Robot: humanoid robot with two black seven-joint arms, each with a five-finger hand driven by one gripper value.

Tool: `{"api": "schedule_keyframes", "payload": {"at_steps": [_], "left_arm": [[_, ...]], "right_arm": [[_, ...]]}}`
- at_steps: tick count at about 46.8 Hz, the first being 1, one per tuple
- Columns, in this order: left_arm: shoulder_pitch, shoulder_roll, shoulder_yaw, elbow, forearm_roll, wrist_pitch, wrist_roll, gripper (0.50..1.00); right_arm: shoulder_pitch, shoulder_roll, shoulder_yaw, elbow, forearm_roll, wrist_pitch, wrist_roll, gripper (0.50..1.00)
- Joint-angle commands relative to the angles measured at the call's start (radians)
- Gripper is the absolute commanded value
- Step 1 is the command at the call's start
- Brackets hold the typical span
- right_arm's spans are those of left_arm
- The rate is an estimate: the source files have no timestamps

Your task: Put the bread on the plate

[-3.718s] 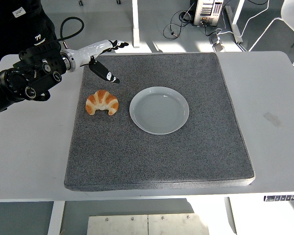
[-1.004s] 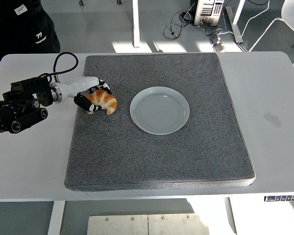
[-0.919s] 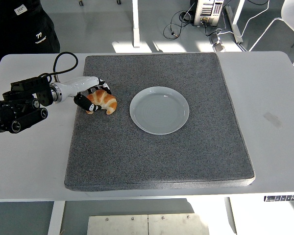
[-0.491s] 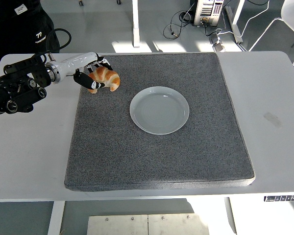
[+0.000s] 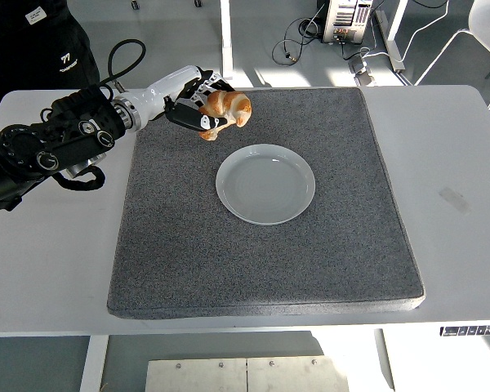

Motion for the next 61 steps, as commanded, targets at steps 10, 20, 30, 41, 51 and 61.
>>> {"api": "schedule_keyframes", "payload": {"at_steps": [10,20,30,41,51,61], "left_arm": [[0.008,-0.089,0.02,0.016,0.008,0.002,0.002,0.5],[0.022,-0.149,0.064,0.058,0.011,0.006,0.004,0.5],[0.043,-0.192,0.086,0.099,0.015,0.008,0.004,0.5],[0.057,-0.205,0.103,0.127,0.034,0.008,0.004,0.5],[0.065,-0.207,0.104,0.136,0.052,0.008,0.005,0.5],[0.075,-0.209,0.106,0.156,0.075,0.008,0.005,0.5]], "right_arm": [[0.0,0.0,0.0,0.0,0.0,0.0,0.0,1.0],[0.0,0.0,0.0,0.0,0.0,0.0,0.0,1.0],[0.0,0.0,0.0,0.0,0.0,0.0,0.0,1.0],[0.0,0.0,0.0,0.0,0.0,0.0,0.0,1.0],[0.0,0.0,0.0,0.0,0.0,0.0,0.0,1.0],[0.0,0.0,0.0,0.0,0.0,0.0,0.0,1.0]]}}
